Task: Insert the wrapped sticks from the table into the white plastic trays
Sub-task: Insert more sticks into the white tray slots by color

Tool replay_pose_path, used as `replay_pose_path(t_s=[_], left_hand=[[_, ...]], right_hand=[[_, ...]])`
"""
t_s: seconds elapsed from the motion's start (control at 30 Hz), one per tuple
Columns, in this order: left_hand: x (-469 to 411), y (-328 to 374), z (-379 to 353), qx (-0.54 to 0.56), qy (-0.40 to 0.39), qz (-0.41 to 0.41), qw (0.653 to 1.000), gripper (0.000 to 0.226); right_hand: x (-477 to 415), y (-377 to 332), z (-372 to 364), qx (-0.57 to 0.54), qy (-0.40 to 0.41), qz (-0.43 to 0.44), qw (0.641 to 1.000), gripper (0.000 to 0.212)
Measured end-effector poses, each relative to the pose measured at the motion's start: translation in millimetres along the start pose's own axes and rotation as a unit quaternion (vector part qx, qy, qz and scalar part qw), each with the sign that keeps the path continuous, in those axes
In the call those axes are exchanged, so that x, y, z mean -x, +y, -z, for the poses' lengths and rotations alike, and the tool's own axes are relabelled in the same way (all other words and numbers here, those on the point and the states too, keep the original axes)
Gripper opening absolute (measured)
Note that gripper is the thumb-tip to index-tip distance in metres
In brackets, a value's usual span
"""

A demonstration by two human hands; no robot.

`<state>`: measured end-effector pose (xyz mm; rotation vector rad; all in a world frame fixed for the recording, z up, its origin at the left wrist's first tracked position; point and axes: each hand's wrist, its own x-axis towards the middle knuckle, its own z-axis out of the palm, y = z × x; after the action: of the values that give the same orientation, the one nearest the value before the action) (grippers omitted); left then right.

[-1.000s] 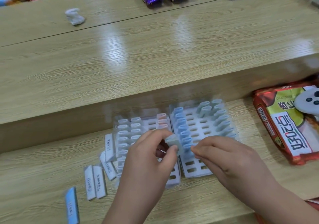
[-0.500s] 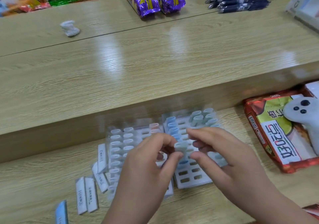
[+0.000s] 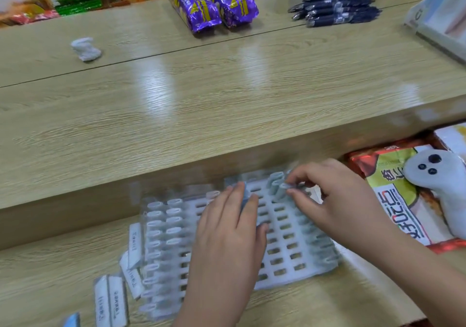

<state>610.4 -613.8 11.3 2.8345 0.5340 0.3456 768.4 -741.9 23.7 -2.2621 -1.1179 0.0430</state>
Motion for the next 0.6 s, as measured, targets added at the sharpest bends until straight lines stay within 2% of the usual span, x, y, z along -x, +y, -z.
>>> replay_pose_path(t_s=[0.13,0.47,0.53,0.6], left_hand=[[1.0,-1.3,-5.2,-0.009,0.009,-0.006,1.000,0.046],[0.9,-2.3,-5.8,-0.028,-0.022,-0.009,0.999,0.048],[1.7,-1.7,-2.4,-0.030,-0.021,-0.017,0.999,0.047],[4.6,-2.6,3.8,-0.021,-0.004,-0.023,1.000,0.046]], right_hand=[[-2.1,3.4,1.2,0.015,-0.011,0.032,0.999,0.012],[-6.0,-1.6,-2.8,0.042,-0.039,0.036,0.998,0.009],[-5.1,-2.3,-4.5,0.107,-0.027,0.058,0.992,0.005],[-3.6,2.2,-4.6,0.187,-0.010,0.114,0.976,0.014]])
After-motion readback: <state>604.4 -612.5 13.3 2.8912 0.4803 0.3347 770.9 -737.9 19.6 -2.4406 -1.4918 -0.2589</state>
